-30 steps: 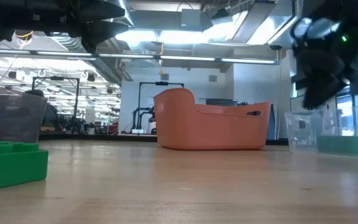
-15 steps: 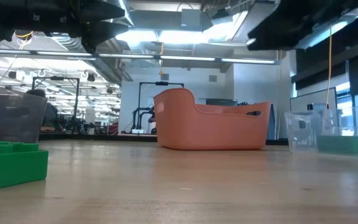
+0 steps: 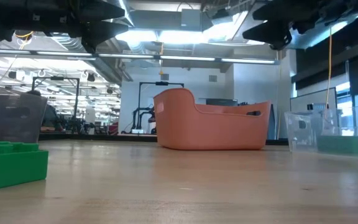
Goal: Sort & place blocks by color
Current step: Put the blue game piece into the orange bin
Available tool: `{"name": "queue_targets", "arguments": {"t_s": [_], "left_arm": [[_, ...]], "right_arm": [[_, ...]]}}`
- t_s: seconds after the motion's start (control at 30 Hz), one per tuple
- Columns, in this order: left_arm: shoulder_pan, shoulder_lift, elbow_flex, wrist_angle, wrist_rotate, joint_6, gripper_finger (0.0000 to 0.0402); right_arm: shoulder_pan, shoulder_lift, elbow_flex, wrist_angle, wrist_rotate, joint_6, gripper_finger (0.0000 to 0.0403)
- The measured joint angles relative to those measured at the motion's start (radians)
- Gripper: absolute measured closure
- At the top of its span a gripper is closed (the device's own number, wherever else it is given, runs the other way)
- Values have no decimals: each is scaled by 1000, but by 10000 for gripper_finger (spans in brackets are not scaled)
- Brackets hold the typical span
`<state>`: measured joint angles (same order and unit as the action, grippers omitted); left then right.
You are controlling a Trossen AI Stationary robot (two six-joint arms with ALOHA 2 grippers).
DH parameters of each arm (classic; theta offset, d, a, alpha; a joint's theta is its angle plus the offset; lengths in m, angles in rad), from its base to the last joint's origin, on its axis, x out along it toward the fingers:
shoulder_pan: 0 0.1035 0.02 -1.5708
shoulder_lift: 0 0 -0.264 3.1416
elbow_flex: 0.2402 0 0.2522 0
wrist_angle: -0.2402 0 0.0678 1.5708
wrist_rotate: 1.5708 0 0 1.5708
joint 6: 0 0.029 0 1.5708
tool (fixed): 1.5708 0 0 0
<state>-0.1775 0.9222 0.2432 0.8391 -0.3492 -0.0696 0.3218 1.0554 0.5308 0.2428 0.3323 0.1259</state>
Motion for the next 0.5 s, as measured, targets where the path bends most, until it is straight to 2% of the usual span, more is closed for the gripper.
{"name": "queue_targets", "arguments": {"t_s": [0.2,0.5], "left_arm": [[0,0,0,0,0,0,194],[0,0,0,0,-1,2,194]], "right_arm": [[0,0,0,6,-72,1,123],[2,0,0,5,-73,-27,123]]}}
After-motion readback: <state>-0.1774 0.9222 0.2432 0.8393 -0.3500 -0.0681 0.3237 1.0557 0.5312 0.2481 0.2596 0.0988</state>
